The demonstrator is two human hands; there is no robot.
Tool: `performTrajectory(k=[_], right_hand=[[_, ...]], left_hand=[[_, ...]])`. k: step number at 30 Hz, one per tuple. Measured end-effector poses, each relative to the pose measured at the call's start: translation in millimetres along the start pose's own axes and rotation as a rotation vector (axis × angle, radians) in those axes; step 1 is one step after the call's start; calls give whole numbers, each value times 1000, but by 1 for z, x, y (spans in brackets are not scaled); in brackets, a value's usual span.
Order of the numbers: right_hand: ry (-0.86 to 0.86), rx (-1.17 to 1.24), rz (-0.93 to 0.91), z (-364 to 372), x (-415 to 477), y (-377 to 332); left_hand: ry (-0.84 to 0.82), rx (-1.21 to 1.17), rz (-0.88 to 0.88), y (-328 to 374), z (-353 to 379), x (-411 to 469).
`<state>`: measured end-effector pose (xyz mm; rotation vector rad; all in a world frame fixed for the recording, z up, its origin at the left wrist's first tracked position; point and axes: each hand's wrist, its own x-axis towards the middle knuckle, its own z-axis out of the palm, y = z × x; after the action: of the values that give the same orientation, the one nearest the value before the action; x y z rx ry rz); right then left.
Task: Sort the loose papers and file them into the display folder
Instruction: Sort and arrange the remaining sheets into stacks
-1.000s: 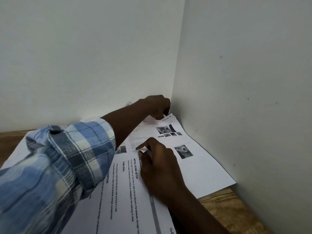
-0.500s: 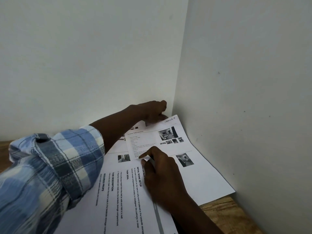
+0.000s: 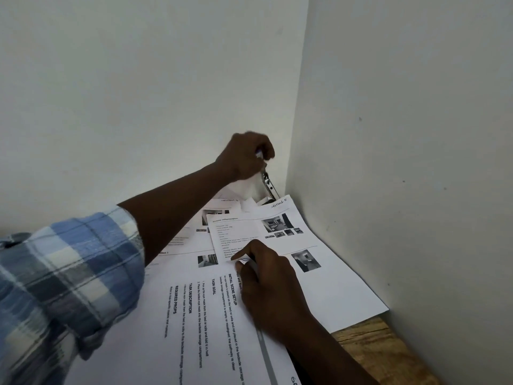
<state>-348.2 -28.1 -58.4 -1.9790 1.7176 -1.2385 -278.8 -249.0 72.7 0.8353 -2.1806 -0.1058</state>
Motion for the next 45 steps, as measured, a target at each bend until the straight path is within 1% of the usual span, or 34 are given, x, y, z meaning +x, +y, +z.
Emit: performTrajectory(k=[3,5,6,8,11,12,14,16,18,19,20,22,23,26,27,30,32,33,35,37,38,41,45], right_hand=[[1,16,0,0,1,2],[-2,20,5,-1,1,1],[-4,19,8,-1,2,2],[-1,24,13,-2,2,2],[-1,34,18,-2,2,2],[1,38,20,-1,1,2],[1,43,34,-1,2,1],[-1,36,43,-2,2,1],[4,28,35,-2,2,1],[6,29,34,-2,2,1],[7,30,34,-1,2,2],[2,16,34,-1,3,3],[-1,7,34,-2,3,3],[-8,39,35,-4,2,0],[-11,52,35,-4,2,-1],[-23,80,40,-5,3,0],[-24,94,32,-5,3,1],[-22,99,28,-4,4,1],[-13,99,25,-5,3,0],[-4,95,17,-5,3,-2],[4,96,8,-5,2,-3],[47,102,-20,-6,0,-5],[74,110,-50,-8,-5,-9]], left_hand=[[157,-261,-96,11,-24,-15],[245,-386,-145,16,-41,-30],[282,-411,-156,18,-49,-38],[305,-357,-144,18,-64,-55],[202,-69,-75,12,-73,-87],[149,42,-47,7,-72,-100],[20,189,-10,-5,-66,-125],[-177,232,-7,-17,-57,-147],[-425,224,-75,-24,-51,-166],[-525,207,-125,-27,-51,-173],[-584,161,-180,-27,-54,-177],[-608,57,-270,-26,-68,-183],[-610,31,-282,-27,-75,-184],[-642,96,-191,-29,-84,-190],[-616,115,-162,-31,-80,-194],[-464,92,-127,-38,-65,-202],[-451,102,-110,-40,-68,-200],[-449,81,-116,-41,-75,-197],[-433,-96,-151,-37,-94,-189],[-458,-286,-171,-27,-113,-183],[-485,-317,-170,-22,-120,-181],[-601,-300,-150,-7,-122,-176],[-653,-166,-101,4,-111,-173]])
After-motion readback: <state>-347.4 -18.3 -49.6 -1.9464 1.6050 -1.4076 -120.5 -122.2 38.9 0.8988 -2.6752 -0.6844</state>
